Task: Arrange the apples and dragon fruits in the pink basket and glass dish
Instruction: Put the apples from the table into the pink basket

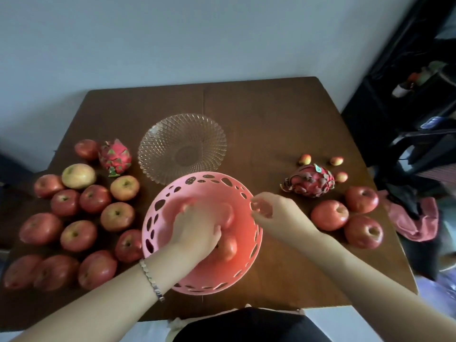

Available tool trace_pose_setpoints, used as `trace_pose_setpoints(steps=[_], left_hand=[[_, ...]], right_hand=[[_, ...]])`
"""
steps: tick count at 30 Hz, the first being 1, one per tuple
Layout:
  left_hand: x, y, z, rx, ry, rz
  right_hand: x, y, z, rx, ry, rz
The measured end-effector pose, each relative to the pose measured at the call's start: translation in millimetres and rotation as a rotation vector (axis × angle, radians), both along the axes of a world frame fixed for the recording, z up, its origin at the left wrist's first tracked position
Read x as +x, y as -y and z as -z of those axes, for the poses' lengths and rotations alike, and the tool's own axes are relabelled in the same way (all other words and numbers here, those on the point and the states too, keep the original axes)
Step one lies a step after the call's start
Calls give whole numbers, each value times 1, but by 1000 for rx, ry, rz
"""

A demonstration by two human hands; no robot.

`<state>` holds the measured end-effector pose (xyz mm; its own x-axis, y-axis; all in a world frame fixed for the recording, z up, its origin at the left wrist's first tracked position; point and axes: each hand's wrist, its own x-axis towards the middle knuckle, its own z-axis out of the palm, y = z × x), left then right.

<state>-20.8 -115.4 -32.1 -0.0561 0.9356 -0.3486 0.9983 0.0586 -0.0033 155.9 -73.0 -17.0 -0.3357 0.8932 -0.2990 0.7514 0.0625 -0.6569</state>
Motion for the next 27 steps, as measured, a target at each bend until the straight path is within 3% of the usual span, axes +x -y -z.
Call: trace_pose_setpoints(steps=[3,6,9,13,20,25,27], left_hand=[[45,-19,-15,113,157,186],[93,-36,-13,115,275,311],[136,-52,2,63,324,421],[192,-75,28,-77,289,504],[244,-98,68,-260,167,453],[237,-93,60,-235,322,354],[176,-81,45,-175,402,209]], right_hand=[[66,-14,0,81,135,180],[124,-24,22,-92,433,346],[157,-24,48,-210,622,369],[177,-18,72,-287,558,368],[192,-12,70,-312,479,360],[187,-7,52,-245,415,360],[139,-16,41,-194,365,242]])
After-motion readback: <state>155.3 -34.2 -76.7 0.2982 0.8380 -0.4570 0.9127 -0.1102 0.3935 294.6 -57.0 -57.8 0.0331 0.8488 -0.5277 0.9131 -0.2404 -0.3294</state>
